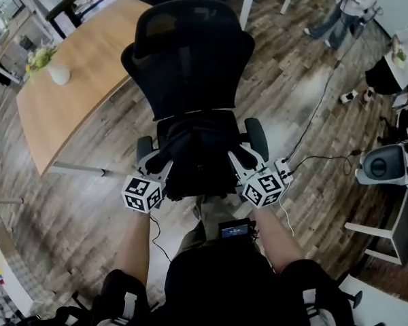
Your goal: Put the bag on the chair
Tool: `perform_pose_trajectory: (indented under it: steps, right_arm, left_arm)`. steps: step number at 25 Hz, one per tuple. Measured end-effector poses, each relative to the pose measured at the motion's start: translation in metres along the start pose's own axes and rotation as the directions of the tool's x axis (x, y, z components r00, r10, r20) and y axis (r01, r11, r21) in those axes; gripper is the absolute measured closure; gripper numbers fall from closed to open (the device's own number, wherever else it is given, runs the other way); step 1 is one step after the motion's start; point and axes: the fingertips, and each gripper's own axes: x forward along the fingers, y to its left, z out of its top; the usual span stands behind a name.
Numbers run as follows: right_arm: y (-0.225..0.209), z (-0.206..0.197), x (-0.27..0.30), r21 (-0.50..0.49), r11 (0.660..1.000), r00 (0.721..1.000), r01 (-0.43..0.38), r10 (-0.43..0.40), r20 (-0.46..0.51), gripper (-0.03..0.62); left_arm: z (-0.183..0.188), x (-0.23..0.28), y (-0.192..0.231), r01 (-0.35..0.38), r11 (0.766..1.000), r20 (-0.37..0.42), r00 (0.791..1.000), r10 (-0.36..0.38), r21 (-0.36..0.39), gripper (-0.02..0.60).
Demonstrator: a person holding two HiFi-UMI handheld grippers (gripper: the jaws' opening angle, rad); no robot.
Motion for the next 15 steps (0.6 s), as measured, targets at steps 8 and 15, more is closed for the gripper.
perform_pose_trajectory:
  steps: [8, 15]
  right_arm:
    - [-0.043, -0.011, 0.042, -0.013, 1.000, 1.000, 0.021, -0.021, -0.024, 0.474]
    - [-0.078, -0.023, 0.085, 0.008, 0.996, 0.994, 0.085, -0.085, -0.064, 0.472]
  left_arm:
    - [-0.006, 0.047, 0.028, 0.004, 1.000, -0.028, 1.000, -0.004, -0.014, 0.469]
    - [-0.015, 0.092, 0.065, -0.045, 0.998, -0.100, 0.994, 0.041, -0.044, 0.468]
